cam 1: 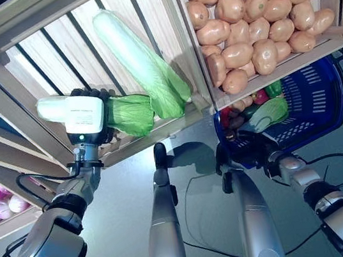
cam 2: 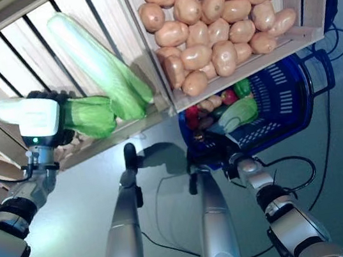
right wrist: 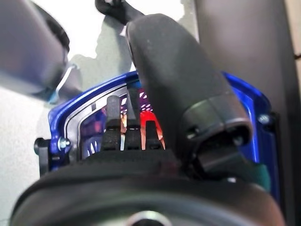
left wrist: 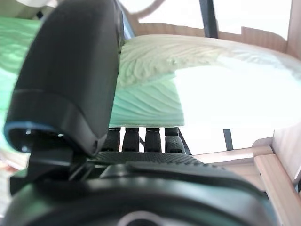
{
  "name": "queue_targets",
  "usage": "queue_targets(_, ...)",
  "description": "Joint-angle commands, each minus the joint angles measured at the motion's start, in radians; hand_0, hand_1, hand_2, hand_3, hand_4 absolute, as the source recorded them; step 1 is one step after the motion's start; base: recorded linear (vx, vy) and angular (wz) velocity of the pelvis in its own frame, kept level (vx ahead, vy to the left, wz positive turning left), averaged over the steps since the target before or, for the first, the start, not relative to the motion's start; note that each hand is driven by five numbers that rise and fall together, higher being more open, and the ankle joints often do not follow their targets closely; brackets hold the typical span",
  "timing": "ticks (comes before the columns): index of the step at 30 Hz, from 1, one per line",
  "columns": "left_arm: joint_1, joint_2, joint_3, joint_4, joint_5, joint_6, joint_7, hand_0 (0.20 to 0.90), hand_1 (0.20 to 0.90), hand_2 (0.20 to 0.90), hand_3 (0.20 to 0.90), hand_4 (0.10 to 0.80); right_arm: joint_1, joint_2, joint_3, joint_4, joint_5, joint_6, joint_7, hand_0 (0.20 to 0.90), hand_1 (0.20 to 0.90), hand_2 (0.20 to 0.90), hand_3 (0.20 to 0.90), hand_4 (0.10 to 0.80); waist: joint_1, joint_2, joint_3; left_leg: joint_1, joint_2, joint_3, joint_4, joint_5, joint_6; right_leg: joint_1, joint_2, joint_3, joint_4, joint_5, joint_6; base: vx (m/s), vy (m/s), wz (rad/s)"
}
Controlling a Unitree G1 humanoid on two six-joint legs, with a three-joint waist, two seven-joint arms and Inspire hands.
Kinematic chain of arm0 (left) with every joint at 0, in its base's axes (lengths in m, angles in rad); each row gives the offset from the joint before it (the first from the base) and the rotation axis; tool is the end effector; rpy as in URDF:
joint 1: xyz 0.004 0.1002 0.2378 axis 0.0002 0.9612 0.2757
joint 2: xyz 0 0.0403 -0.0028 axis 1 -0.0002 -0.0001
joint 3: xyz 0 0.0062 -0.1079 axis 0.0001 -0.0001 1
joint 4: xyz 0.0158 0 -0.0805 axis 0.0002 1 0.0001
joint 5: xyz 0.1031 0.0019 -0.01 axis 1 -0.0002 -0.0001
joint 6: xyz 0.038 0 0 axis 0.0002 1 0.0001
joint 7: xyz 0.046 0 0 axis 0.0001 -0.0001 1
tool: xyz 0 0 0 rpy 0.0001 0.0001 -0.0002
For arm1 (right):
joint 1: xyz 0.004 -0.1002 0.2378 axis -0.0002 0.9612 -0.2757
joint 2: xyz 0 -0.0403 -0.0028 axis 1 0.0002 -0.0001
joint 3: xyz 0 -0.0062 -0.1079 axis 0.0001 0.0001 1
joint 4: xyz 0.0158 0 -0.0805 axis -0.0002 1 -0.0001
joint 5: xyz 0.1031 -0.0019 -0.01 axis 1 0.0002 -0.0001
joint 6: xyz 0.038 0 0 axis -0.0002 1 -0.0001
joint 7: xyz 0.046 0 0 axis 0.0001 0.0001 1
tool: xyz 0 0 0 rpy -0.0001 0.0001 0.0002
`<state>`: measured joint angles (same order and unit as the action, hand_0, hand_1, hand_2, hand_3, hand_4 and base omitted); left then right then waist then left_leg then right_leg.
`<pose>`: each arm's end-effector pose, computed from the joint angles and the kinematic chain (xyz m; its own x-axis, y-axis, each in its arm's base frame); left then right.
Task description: Put vegetables into the basket
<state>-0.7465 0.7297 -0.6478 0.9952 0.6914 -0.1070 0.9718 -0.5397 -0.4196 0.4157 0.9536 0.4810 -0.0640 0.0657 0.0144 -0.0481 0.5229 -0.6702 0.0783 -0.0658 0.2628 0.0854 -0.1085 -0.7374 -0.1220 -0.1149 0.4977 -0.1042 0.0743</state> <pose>0.3101 0.2835 0.0822 0.8209 -0.0879 0.5643 -0.5710 -0.1353 0.8097 0.2833 -0.2164 0.0074 0.9062 0.0658 -0.4176 -0.1380 0.9797 -0.1451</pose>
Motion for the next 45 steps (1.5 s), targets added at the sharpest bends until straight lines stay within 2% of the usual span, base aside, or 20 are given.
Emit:
queue_targets(1, -0.009, 0.046, 0.186, -0.086, -0.067, -0.041, 0.157, 0.300, 0.300, 0.300, 0.300, 0.400, 0.084, -0.035, 0.021, -0.087, 0.026, -0.050, -0.032, 0.900, 0.900, 0.900, 0.900, 0.800, 0.001, 0.020, -0.003, 0.040, -0.099, 0.042, 0.004, -0.008, 0.051, 0.157, 0.041, -0.051, -0.195, 0.093, -0.044, 0.000, 0.000, 0.00)
queue_targets(7, 0.177, 0.023, 0.325, -0.292, -0.094, -0.119, 0.185, 0.300, 0.300, 0.300, 0.300, 0.400, 0.206, -0.025, -0.023, -0.186, 0.011, -0.123, -0.036, 0.900, 0.900, 0.900, 0.900, 0.800, 0.028, 0.034, -0.067, 0.171, -0.115, 0.035, -0.087, -0.002, 0.053, 0.294, 0.009, -0.075, -0.289, 0.110, -0.022, 0.100, -0.034, -0.09)
queue_targets(9, 0.310, -0.003, 0.383, -0.444, -0.088, -0.158, 0.152, 0.300, 0.300, 0.300, 0.300, 0.400, 0.309, -0.017, -0.059, -0.287, 0.017, -0.153, -0.042, 0.900, 0.900, 0.900, 0.900, 0.800, 0.042, 0.040, -0.115, 0.249, -0.114, 0.023, -0.143, -0.003, 0.053, 0.374, 0.000, -0.091, -0.338, 0.115, -0.010, 0.202, -0.051, -0.03)
queue_targets(10, 0.317, -0.004, 0.386, -0.449, -0.086, -0.160, 0.151, 0.300, 0.300, 0.300, 0.300, 0.400, 0.313, -0.017, -0.060, -0.291, 0.017, -0.155, -0.042, 0.900, 0.900, 0.900, 0.900, 0.800, 0.041, 0.041, -0.118, 0.250, -0.114, 0.022, -0.147, 0.001, 0.053, 0.376, 0.000, -0.093, -0.344, 0.119, -0.010, 0.156, -0.030, 0.02)
queue_targets(13, 0.456, -0.034, 0.457, -0.599, -0.062, -0.193, 0.114, 0.300, 0.300, 0.300, 0.300, 0.400, 0.431, -0.010, -0.126, -0.432, -0.010, -0.169, -0.018, 0.900, 0.900, 0.900, 0.900, 0.800, 0.043, 0.043, -0.162, 0.330, -0.104, 0.016, -0.199, -0.002, 0.054, 0.459, -0.005, -0.107, -0.388, 0.123, -0.001, 0.202, -0.054, 0.12)
queue_targets(14, 0.532, -0.064, 0.505, -0.660, -0.082, -0.240, 0.075, 0.300, 0.300, 0.300, 0.300, 0.400, 0.486, 0.006, -0.161, -0.501, -0.018, -0.176, 0.001, 0.900, 0.900, 0.900, 0.900, 0.800, 0.041, 0.041, -0.189, 0.383, -0.097, 0.013, -0.230, -0.006, 0.054, 0.513, -0.004, -0.111, -0.415, 0.123, 0.003, 0.297, -0.082, 0.11)
queue_targets(17, 0.626, -0.111, 0.555, -0.752, -0.159, -0.340, -0.036, 0.300, 0.300, 0.300, 0.300, 0.400, 0.565, 0.026, -0.221, -0.620, -0.034, -0.201, 0.042, 0.900, 0.900, 0.900, 0.900, 0.800, 0.035, 0.037, -0.239, 0.452, -0.087, 0.009, -0.276, 0.000, 0.055, 0.588, -0.003, -0.122, -0.468, 0.137, 0.011, 0.240, -0.064, 0.13)
queue_targets(19, 0.679, -0.146, 0.576, -0.811, -0.250, -0.394, -0.121, 0.300, 0.300, 0.300, 0.300, 0.400, 0.614, 0.024, -0.259, -0.711, -0.019, -0.210, 0.075, 0.900, 0.900, 0.900, 0.900, 0.800, 0.032, 0.033, -0.266, 0.495, -0.083, 0.007, -0.297, -0.002, 0.056, 0.629, -0.001, -0.124, -0.494, 0.145, 0.016, 0.216, -0.055, 0.20)
queue_targets(22, 0.731, -0.205, 0.589, -0.878, -0.474, -0.467, -0.292, 0.300, 0.300, 0.300, 0.300, 0.400, 0.664, 0.026, -0.292, -0.812, -0.020, -0.226, 0.101, 0.900, 0.900, 0.900, 0.900, 0.800, 0.032, 0.027, -0.304, 0.545, -0.075, 0.009, -0.321, -0.003, 0.057, 0.677, 0.000, -0.130, -0.519, 0.153, 0.022, 0.171, -0.048, 0.08)
queue_targets(23, 0.736, -0.209, 0.591, -0.885, -0.513, -0.476, -0.323, 0.300, 0.300, 0.300, 0.300, 0.400, 0.668, 0.026, -0.295, -0.821, -0.020, -0.230, 0.104, 0.900, 0.900, 0.900, 0.900, 0.800, 0.033, 0.027, -0.307, 0.552, -0.074, 0.010, -0.325, -0.003, 0.057, 0.684, 0.000, -0.131, -0.522, 0.154, 0.022, 0.137, -0.046, -0.01)
queue_targets(26, 0.751, -0.261, 0.576, -0.939, -0.740, -0.495, -0.525, 0.300, 0.300, 0.300, 0.300, 0.400, 0.681, 0.032, -0.296, -0.872, -0.028, -0.242, 0.113, 0.900, 0.900, 0.900, 0.900, 0.800, 0.033, 0.023, -0.337, 0.587, -0.070, 0.011, -0.335, -0.011, 0.056, 0.718, -0.002, -0.134, -0.549, 0.166, 0.029, 0.135, -0.051, 0.02)
queue_targets(29, 0.753, -0.285, 0.543, -0.984, -0.824, -0.477, -0.632, 0.300, 0.300, 0.300, 0.300, 0.400, 0.678, 0.023, -0.283, -0.909, -0.030, -0.250, 0.117, 0.900, 0.900, 0.900, 0.900, 0.800, 0.035, 0.022, -0.366, 0.620, -0.065, 0.015, -0.343, -0.020, 0.059, 0.748, -0.003, -0.135, -0.564, 0.174, 0.033, 0.138, -0.046, 0.10)
queue_targets(31, 0.740, -0.275, 0.523, -1.012, -0.889, -0.432, -0.682, 0.300, 0.300, 0.300, 0.300, 0.400, 0.666, 0.011, -0.278, -0.955, 0.011, -0.235, 0.125, 0.900, 0.900, 0.900, 0.900, 0.800, 0.031, 0.020, -0.383, 0.633, -0.062, 0.020, -0.347, -0.025, 0.060, 0.758, -0.004, -0.130, -0.566, 0.173, 0.034, 0.098, -0.044, 0.06)
queue_targets(34, 0.721, -0.307, 0.509, -1.008, -1.197, -0.368, -0.853, 0.300, 0.300, 0.300, 0.300, 0.400, 0.650, 0.006, -0.259, -0.978, -0.010, -0.247, 0.138, 0.900, 0.900, 0.900, 0.900, 0.800, 0.023, 0.020, -0.404, 0.659, -0.061, 0.026, -0.350, -0.038, 0.064, 0.777, -0.006, -0.120, -0.573, 0.172, 0.037, 0.080, -0.022, -0.01)
queue_targets(36, 0.719, -0.343, 0.511, -1.036, -1.396, -0.318, -0.952, 0.300, 0.300, 0.300, 0.300, 0.400, 0.644, 0.002, -0.246, -1.000, -0.023, -0.220, 0.128, 0.900, 0.900, 0.900, 0.900, 0.800, 0.022, 0.020, -0.414, 0.671, -0.061, 0.030, -0.350, -0.043, 0.066, 0.785, -0.009, -0.116, -0.575, 0.172, 0.038, 0.063, -0.012, -0.02)
queue_targets(39, 0.705, -0.374, 0.486, -1.073, -1.540, -0.272, -1.050, 0.300, 0.300, 0.300, 0.300, 0.400, 0.626, -0.004, -0.221, -1.001, -0.024, -0.187, 0.144, 0.900, 0.900, 0.900, 0.900, 0.800, 0.020, 0.020, -0.422, 0.686, -0.060, 0.035, -0.350, -0.052, 0.069, 0.795, -0.009, -0.109, -0.576, 0.171, 0.037, 0.039, -0.009, 0.00)
queue_targets(40, 0.698, -0.382, 0.473, -1.087, -1.592, -0.245, -1.079, 0.300, 0.300, 0.300, 0.300, 0.400, 0.618, -0.010, -0.210, -1.006, 0.020, -0.148, 0.178, 0.900, 0.900, 0.900, 0.900, 0.800, 0.019, 0.019, -0.424, 0.692, -0.060, 0.037, -0.350, -0.054, 0.070, 0.799, -0.010, -0.106, -0.576, 0.171, 0.036, 0.036, -0.008, -0.02)
queue_targets(45, 0.673, -0.378, 0.432, -1.103, -1.598, -0.207, -1.111, 0.300, 0.300, 0.300, 0.300, 0.400, 0.592, -0.032, -0.175, -1.000, 0.152, -0.021, 0.323, 0.900, 0.900, 0.900, 0.900, 0.800, 0.020, 0.011, -0.435, 0.712, -0.060, 0.037, -0.350, -0.065, 0.073, 0.815, -0.011, -0.099, -0.579, 0.171, 0.036, 0.039, -0.014, -0.03)
